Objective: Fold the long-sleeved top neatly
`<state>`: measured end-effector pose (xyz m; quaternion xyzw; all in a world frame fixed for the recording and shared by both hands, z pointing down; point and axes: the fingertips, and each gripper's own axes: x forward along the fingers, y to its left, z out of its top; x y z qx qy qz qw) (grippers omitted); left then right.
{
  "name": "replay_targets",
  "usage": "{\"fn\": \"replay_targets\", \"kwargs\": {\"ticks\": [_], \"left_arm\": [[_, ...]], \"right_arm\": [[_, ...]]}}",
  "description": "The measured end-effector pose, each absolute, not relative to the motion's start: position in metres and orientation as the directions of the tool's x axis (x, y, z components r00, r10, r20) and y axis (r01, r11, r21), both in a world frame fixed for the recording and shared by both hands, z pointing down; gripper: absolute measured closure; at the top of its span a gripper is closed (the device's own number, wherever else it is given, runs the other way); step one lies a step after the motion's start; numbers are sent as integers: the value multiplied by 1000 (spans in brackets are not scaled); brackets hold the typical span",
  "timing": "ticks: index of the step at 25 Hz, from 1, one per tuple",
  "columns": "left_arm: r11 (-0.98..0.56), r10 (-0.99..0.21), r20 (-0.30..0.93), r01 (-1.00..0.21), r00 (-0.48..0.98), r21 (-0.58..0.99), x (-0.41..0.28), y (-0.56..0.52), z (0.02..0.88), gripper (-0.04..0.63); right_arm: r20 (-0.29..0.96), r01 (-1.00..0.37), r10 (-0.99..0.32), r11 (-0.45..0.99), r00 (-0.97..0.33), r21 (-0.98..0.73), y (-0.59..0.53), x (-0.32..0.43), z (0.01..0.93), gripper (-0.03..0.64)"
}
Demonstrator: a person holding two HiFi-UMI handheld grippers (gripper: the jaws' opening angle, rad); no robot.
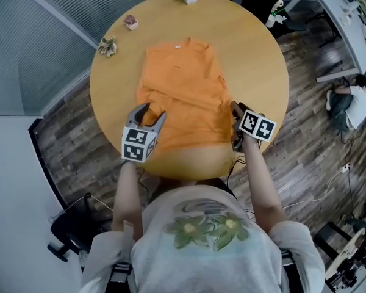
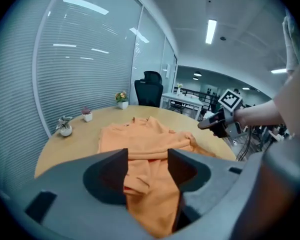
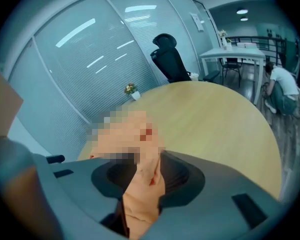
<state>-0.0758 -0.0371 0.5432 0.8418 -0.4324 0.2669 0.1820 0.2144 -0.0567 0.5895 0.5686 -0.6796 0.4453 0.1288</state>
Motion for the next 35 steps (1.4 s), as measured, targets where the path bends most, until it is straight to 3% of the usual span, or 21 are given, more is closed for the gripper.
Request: {"fn": "replay_targets", "kwargs": {"ticks": [4,10,17,28,35], "left_arm": [[-539,-652,614,-841,445,37,-92,-25,538,348],[-532,-654,635,-847,411,0,-105,5,537,349],[-562,-589,698,-827,407,8,-109,46,563,348],[-610,-420,824,-791,379,53,-88,109,619,348],[-561,-397,881,-828,255,-13,-95,118,655,348]], "right_arm": [[623,-902,-684,122,-379,-415,-41,199,559,480],[649,-904,-629,283,-428,-322,0,180,552,479],[723,-880,-511,352,-465,-317,44,169,573,410],[848,-884,-374,418,-375,-207,83,181,625,408],[889,-897,-320,400,-328,-187,95,188,660,408]]}}
